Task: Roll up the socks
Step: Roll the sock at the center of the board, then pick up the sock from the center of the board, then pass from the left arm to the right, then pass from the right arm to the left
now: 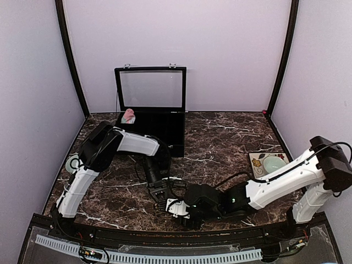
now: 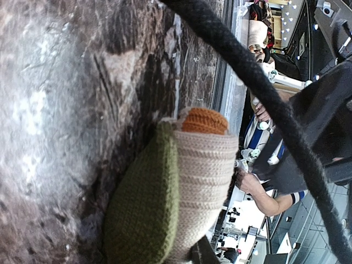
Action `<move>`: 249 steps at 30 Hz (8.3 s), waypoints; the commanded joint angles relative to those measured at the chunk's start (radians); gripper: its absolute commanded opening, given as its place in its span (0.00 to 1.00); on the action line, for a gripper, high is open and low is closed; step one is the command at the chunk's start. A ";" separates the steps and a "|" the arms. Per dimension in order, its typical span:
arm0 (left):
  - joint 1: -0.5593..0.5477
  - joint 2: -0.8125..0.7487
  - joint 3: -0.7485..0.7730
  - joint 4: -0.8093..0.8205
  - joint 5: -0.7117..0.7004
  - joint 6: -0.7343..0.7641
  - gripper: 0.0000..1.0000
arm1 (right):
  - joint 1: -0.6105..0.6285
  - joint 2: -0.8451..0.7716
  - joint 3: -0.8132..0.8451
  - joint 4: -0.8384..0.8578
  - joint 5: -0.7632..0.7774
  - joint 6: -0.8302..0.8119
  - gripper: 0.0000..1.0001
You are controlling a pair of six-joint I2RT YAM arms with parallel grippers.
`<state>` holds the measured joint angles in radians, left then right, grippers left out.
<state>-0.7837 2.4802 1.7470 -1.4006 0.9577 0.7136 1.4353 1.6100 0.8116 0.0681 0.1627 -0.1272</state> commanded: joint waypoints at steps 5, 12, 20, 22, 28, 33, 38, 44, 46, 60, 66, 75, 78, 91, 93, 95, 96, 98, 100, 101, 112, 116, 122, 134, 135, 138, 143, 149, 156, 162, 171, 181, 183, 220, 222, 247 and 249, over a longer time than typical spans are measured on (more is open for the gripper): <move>-0.004 0.079 -0.072 0.259 -0.372 -0.014 0.11 | -0.062 0.120 0.082 0.071 -0.003 -0.114 0.45; -0.003 0.077 -0.066 0.259 -0.364 -0.008 0.12 | -0.104 0.186 0.069 0.104 -0.022 -0.132 0.45; -0.003 0.052 -0.066 0.290 -0.376 -0.023 0.25 | -0.110 0.222 0.028 0.106 -0.068 -0.106 0.34; -0.001 0.020 -0.075 0.328 -0.382 -0.043 0.33 | -0.111 0.229 0.020 0.105 -0.088 -0.092 0.27; 0.006 -0.217 -0.241 0.566 -0.458 -0.126 0.39 | -0.140 0.236 -0.027 0.129 -0.180 -0.004 0.09; 0.028 -0.446 -0.457 0.778 -0.541 -0.138 0.39 | -0.208 0.258 -0.082 0.170 -0.312 0.082 0.05; 0.065 -0.700 -0.634 0.948 -0.557 -0.115 0.39 | -0.279 0.313 -0.077 0.173 -0.464 0.163 0.03; 0.059 -0.850 -0.723 0.967 -0.434 -0.015 0.42 | -0.364 0.388 -0.053 0.139 -0.576 0.269 0.02; 0.037 -0.841 -0.721 0.947 -0.443 0.005 0.42 | -0.385 0.415 -0.042 0.114 -0.602 0.301 0.02; -0.138 -0.842 -0.857 1.149 -0.584 0.046 0.44 | -0.501 0.500 -0.053 0.169 -0.790 0.495 0.01; -0.165 -0.801 -0.852 1.164 -0.636 0.077 0.44 | -0.521 0.519 -0.021 0.186 -0.859 0.560 0.01; -0.167 -0.890 -0.783 1.009 -0.642 0.069 0.45 | -0.526 0.513 0.033 0.042 -0.783 0.487 0.00; -0.167 -0.910 -0.738 0.961 -0.643 0.051 0.45 | -0.526 0.515 0.045 0.012 -0.769 0.470 0.00; -0.245 -0.822 -0.796 1.099 -0.809 0.055 0.52 | -0.540 0.518 0.037 0.052 -0.827 0.538 0.00; -0.246 -0.810 -0.806 1.151 -0.871 0.065 0.53 | -0.540 0.518 0.038 0.052 -0.837 0.544 0.00; -0.246 -0.802 -0.812 1.195 -0.914 0.076 0.53 | -0.541 0.516 0.041 0.054 -0.848 0.550 0.00; -0.246 -0.796 -0.813 1.205 -0.924 0.084 0.53 | -0.541 0.515 0.042 0.056 -0.850 0.554 0.00; -0.251 -0.786 -0.819 1.243 -0.964 0.092 0.53 | -0.541 0.516 0.046 0.058 -0.859 0.560 0.00; -0.260 -0.790 -0.829 1.266 -0.981 0.103 0.53 | -0.542 0.517 0.050 0.058 -0.865 0.566 0.00; -0.265 -0.795 -0.834 1.269 -0.978 0.114 0.53 | -0.543 0.516 0.051 0.060 -0.870 0.568 0.00; -0.281 -0.697 -0.823 1.186 -0.932 0.134 0.53 | -0.554 0.512 0.043 0.109 -0.910 0.602 0.00; -0.281 -0.668 -0.800 1.175 -0.933 0.141 0.51 | -0.554 0.502 0.035 0.118 -0.914 0.606 0.00; -0.279 -0.619 -0.753 1.109 -0.931 0.127 0.00 | -0.556 0.470 0.024 0.152 -0.908 0.611 0.00; -0.083 -0.723 -0.587 0.845 -0.690 0.007 0.00 | -0.564 0.205 0.002 0.125 -0.606 0.527 0.99; -0.040 -0.733 -0.541 0.784 -0.602 0.005 0.00 | -0.565 0.163 -0.005 0.117 -0.554 0.512 0.99; 0.082 -0.776 -0.445 0.689 -0.345 -0.036 0.00 | -0.564 0.029 -0.009 0.062 -0.352 0.467 0.99; 0.175 -0.798 -0.308 0.595 -0.101 -0.096 0.00 | -0.564 -0.276 -0.108 0.278 -0.186 0.432 0.99; 0.228 -0.768 -0.092 0.409 0.129 -0.076 0.00 | -0.575 -0.357 -0.225 0.717 -0.282 0.510 0.99; 0.228 -0.746 0.010 0.287 0.168 -0.036 0.00 | -0.508 -0.254 -0.006 0.603 -0.466 0.364 0.99; 0.227 -0.823 -0.102 0.445 0.062 -0.102 0.00 | -0.480 -0.144 0.064 0.754 -0.512 0.450 0.99; 0.227 -0.828 -0.082 0.260 0.166 0.053 0.00 | -0.469 0.023 0.273 0.556 -0.563 0.374 0.94; 0.232 -0.854 -0.068 0.213 0.207 0.083 0.00 | -0.473 0.080 0.372 0.493 -0.852 0.375 0.55; 0.236 -0.855 -0.061 0.217 0.208 0.077 0.00 | -0.477 0.077 0.378 0.470 -0.854 0.364 0.46; 0.148 -1.054 -0.409 0.752 -0.440 -0.047 0.59 | -0.440 0.218 0.465 0.550 -0.578 0.574 0.00; 0.147 -1.069 -0.414 0.784 -0.471 -0.062 0.33 | -0.433 0.226 0.470 0.541 -0.583 0.575 0.00; 0.528 -0.735 -0.300 0.819 -0.937 0.142 0.00 | -0.605 -0.074 0.146 0.433 -0.454 0.563 0.46; 0.535 -0.689 -0.294 0.880 -1.045 0.224 0.00 | -0.615 -0.108 0.106 0.418 -0.440 0.559 0.44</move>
<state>-0.2558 1.7386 1.4158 -0.5903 0.1417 0.7677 0.8307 1.5780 0.9794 0.4957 -0.3119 0.4435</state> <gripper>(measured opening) 0.150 0.453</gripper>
